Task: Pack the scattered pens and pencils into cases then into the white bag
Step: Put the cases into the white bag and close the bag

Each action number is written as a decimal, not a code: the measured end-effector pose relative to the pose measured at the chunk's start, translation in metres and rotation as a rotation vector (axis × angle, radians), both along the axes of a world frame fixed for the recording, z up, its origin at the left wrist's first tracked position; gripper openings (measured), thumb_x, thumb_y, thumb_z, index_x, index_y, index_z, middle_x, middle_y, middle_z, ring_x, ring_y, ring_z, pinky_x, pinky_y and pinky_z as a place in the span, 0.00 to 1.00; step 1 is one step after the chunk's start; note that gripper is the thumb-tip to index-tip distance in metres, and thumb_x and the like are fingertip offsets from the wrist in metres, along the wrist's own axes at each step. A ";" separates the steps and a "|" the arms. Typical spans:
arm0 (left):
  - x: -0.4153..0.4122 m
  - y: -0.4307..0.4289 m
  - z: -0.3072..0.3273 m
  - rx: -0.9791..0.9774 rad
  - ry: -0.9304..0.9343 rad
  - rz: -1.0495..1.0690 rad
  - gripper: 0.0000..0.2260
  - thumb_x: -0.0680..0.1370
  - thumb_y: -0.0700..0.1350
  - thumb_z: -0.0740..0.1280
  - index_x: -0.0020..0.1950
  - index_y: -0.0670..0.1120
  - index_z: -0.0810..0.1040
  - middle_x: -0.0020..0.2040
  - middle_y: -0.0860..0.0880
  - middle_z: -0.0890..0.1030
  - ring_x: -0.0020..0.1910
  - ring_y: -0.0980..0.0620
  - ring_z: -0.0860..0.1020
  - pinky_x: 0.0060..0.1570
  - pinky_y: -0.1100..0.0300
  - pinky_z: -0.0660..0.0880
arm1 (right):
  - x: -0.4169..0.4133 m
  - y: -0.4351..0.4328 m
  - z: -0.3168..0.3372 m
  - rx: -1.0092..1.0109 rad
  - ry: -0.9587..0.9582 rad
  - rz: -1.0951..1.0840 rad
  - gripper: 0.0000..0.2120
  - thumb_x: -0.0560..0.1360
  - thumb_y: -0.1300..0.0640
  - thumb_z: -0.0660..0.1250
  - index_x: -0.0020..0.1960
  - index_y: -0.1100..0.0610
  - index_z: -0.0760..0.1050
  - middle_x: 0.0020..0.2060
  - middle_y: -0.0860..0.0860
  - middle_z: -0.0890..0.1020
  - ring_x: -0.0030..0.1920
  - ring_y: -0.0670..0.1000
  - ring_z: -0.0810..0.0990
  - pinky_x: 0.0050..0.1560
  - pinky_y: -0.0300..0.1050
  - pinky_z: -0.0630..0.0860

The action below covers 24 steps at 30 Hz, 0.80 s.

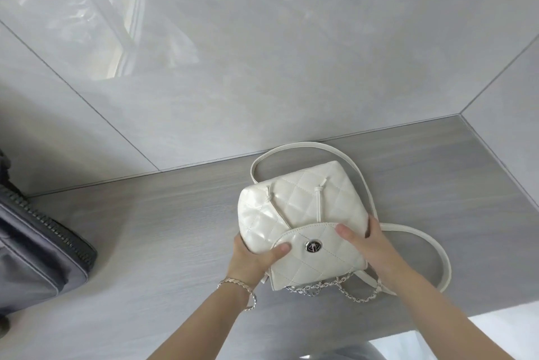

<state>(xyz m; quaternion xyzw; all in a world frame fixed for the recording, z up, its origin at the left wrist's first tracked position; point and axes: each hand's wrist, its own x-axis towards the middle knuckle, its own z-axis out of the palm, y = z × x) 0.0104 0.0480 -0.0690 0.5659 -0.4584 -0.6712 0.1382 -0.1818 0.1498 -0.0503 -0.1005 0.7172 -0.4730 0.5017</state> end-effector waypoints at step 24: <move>-0.245 0.061 0.027 -0.057 -0.134 -0.141 0.49 0.42 0.64 0.75 0.60 0.50 0.64 0.59 0.50 0.73 0.60 0.47 0.73 0.60 0.48 0.73 | -0.232 0.086 0.011 0.041 0.116 -0.111 0.22 0.70 0.51 0.70 0.62 0.55 0.71 0.54 0.53 0.80 0.51 0.53 0.80 0.43 0.47 0.76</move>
